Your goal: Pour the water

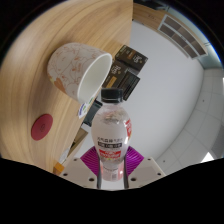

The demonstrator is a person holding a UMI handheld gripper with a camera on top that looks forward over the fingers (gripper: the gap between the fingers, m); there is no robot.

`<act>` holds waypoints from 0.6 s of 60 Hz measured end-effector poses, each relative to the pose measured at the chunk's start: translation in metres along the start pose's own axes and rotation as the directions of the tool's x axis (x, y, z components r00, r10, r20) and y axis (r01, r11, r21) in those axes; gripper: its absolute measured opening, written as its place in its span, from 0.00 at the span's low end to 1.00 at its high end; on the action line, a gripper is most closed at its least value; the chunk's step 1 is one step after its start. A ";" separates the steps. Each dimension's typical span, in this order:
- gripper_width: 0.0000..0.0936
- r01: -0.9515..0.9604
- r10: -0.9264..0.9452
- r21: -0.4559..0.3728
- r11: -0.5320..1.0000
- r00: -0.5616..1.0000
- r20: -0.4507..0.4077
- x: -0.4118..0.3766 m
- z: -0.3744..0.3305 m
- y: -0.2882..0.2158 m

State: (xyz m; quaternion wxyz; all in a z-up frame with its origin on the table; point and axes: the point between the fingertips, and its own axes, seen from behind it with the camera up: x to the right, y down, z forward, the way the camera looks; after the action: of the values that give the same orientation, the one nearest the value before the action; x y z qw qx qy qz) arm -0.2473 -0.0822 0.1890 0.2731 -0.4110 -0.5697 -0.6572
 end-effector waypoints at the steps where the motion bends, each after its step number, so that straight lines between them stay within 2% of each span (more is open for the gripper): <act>1: 0.32 0.020 -0.020 0.004 1.000 1.000 -0.004 -0.001 0.001 -0.002; 6: 0.32 0.066 -0.066 0.013 0.998 0.998 -0.013 -0.002 0.003 -0.004; 12: 0.32 -0.017 0.017 0.008 1.000 0.999 0.034 -0.008 0.002 0.002; 21: 0.32 -0.402 0.399 0.007 0.916 0.911 0.102 0.007 -0.009 0.020; 25: 0.32 -0.647 0.641 -0.015 0.763 0.752 0.153 0.015 -0.017 0.031; 29: 0.32 -0.841 0.830 -0.037 0.540 0.524 0.189 0.026 -0.022 0.042; 36: 0.32 -0.989 0.962 -0.083 0.119 0.094 0.257 0.036 -0.028 0.055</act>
State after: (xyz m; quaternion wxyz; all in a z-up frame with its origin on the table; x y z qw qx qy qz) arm -0.2264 -0.1167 0.2482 0.5881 -0.7466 -0.2186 -0.2212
